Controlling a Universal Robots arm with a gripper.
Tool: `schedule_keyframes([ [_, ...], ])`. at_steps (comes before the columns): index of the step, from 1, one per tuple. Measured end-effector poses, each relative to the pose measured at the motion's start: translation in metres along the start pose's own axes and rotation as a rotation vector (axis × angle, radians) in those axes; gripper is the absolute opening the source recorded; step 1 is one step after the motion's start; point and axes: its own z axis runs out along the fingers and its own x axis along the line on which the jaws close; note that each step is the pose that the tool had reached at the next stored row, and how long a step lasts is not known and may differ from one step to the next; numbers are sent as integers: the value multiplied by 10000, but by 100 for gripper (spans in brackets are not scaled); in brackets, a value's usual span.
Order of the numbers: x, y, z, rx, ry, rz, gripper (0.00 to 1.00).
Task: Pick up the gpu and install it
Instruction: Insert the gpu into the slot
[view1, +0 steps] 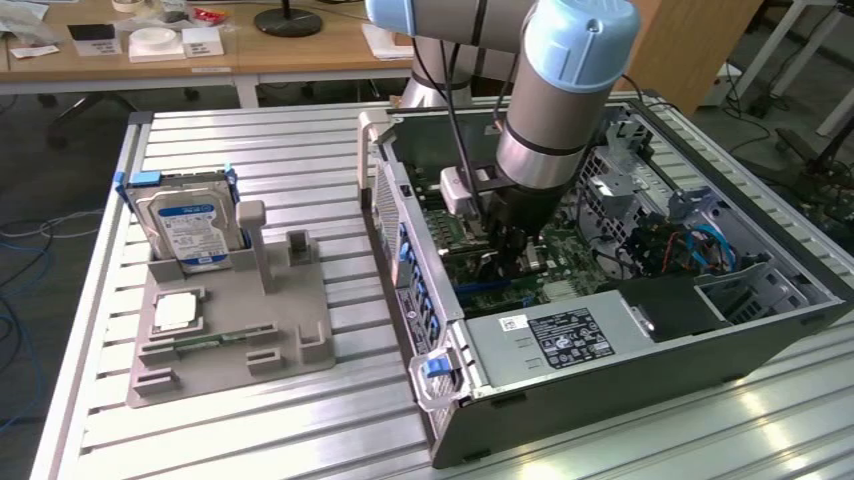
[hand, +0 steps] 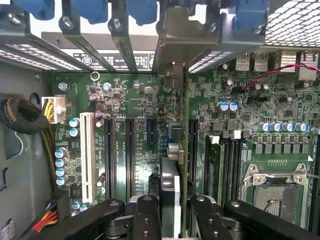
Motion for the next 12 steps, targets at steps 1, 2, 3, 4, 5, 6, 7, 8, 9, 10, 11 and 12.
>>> schedule_keyframes([
  [1,0,0,0,0,0,-1,28],
  [2,0,0,0,0,1,-1,28],
  [3,0,0,0,0,0,-1,28],
  [4,0,0,0,0,1,-1,28],
  [5,0,0,0,0,1,-1,28],
  [6,0,0,0,-1,1,-1,28],
  [7,0,0,0,0,0,-1,28],
  [8,0,0,0,0,0,-1,28],
  [9,0,0,0,0,1,-1,28],
  [10,0,0,0,0,1,-1,28],
  [11,0,0,0,0,1,-1,28],
  [12,0,0,0,0,0,-1,28],
])
